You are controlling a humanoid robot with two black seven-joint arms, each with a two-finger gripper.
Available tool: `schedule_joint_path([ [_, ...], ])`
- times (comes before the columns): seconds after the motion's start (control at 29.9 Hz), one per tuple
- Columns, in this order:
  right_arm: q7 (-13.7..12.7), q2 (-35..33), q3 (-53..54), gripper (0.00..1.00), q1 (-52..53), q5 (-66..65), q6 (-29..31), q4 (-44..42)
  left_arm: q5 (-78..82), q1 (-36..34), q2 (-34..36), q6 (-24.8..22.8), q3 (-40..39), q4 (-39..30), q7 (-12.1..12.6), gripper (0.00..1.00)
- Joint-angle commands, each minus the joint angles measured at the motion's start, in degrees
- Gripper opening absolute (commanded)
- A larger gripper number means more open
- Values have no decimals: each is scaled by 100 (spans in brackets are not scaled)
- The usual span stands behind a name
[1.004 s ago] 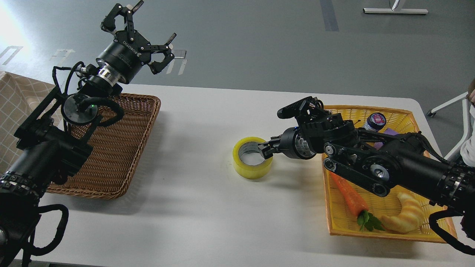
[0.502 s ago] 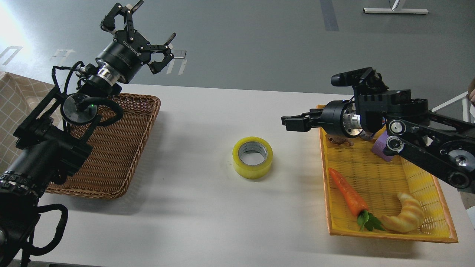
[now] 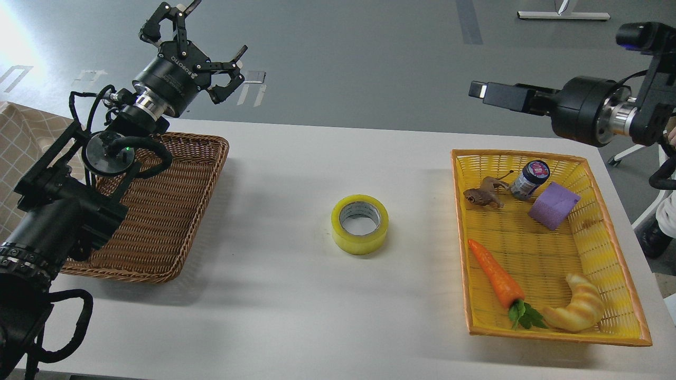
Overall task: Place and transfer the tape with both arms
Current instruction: 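Withdraw the right gripper up and away from the tape roll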
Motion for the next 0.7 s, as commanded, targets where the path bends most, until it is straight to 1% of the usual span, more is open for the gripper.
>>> schedule_joint_path([
  [0.0, 370, -88, 515, 99, -235, 290, -1, -25, 0, 1, 9, 0, -1, 9, 0, 98],
  [0.1, 652, -79, 973, 99, -463, 667, -1, -87, 0, 1, 18, 0, -1, 9, 0, 98],
  [0.17, 696, -62, 1123, 99, -552, 861, -1, -104, 0, 1, 18, 0, -10, 8, 0, 98],
  [0.27, 714, 52, 1544, 99, -780, 1641, -1, -244, 0, 1, 18, 0, -10, 0, 0, 98],
  [0.37, 714, 368, 2010, 98, -956, 2468, -1, -534, 0, 1, 18, 0, -10, 8, 0, 98],
  [0.5, 723, 737, 2494, 97, -1027, 2848, -1, -877, 0, 1, 18, 0, -10, 8, 0, 98],
  [0.57, 723, 1158, 2880, 96, -1027, 2892, -1, -1131, 0, 1, 18, 0, -10, 0, 0, 98],
  [0.64, 723, 1370, 3065, 96, -1027, 2892, -1, -1220, 0, 1, 18, 0, -1, 0, 0, 98],
  [0.67, 723, 1588, 3249, 96, -1035, 2892, -1, -1281, 0, 1, 18, 0, -1, 0, 0, 98],
])
